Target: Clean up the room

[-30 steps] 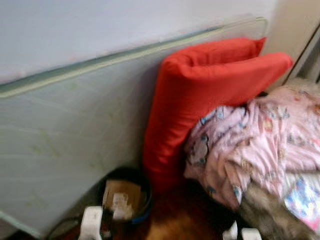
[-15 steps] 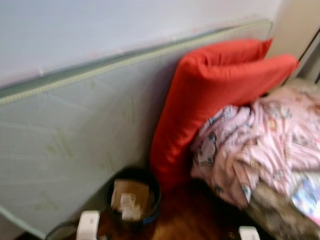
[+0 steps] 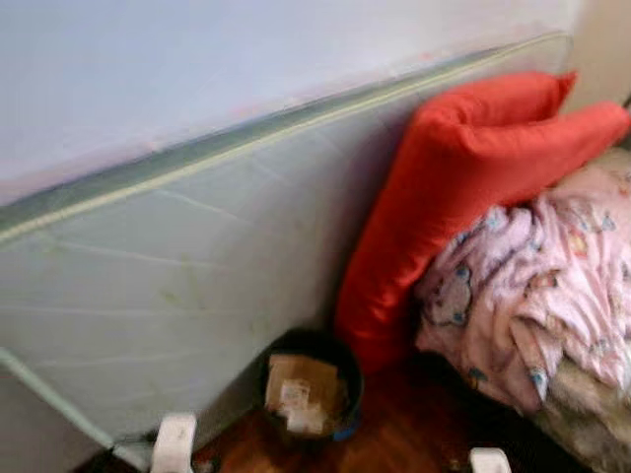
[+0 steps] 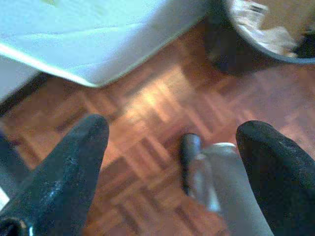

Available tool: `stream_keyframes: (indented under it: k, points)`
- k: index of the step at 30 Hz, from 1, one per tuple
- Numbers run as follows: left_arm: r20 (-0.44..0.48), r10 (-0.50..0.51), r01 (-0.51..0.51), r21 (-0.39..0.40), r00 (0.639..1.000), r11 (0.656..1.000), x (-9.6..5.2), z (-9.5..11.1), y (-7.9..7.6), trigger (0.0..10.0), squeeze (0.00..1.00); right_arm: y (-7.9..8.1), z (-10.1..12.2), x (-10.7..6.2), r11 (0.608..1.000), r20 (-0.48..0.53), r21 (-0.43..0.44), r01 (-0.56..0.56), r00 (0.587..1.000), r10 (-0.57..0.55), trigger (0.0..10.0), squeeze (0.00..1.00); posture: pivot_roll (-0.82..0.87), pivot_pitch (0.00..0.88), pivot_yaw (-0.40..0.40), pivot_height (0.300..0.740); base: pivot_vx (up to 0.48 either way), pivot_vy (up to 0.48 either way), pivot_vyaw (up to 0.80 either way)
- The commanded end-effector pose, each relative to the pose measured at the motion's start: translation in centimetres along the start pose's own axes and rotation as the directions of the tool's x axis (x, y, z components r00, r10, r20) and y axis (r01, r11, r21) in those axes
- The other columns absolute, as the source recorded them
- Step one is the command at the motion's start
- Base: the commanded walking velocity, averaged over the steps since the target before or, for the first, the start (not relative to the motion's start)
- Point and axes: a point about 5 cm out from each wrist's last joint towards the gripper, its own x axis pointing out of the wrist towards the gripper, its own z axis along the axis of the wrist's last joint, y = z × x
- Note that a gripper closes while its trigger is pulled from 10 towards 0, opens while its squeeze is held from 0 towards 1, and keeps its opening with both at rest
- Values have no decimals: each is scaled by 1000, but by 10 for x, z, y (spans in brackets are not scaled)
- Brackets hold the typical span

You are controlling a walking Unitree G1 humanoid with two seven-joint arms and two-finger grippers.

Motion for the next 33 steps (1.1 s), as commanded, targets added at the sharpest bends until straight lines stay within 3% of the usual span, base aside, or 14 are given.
stream_keyframes:
  k: [1, 7, 33]
  points:
    - [-3, -25, 25, 15, 1000, 1000, 2, 2, -9, 10000, 0, -10, -5, -3, 1000, -17, 2, 25, 1000, -25, 10000, 0, 3, 0, -48, 709, 0, 480, 0]
    - [-1, -21, 21, 16, 1000, 1000, 2, 3, -9, 10000, 0, -10, -5, -3, 1000, -17, 5, 26, 1000, -26, 10000, 0, 10, 0, -51, 709, 0, 440, 0]
    - [-4, -40, 40, 28, 999, 999, 2, 4, -10, 10000, 0, -11, -4, -3, 1000, -15, 4, 22, 1000, -22, 10000, 0, 19, 0, -59, 709, 0, 0, 0]
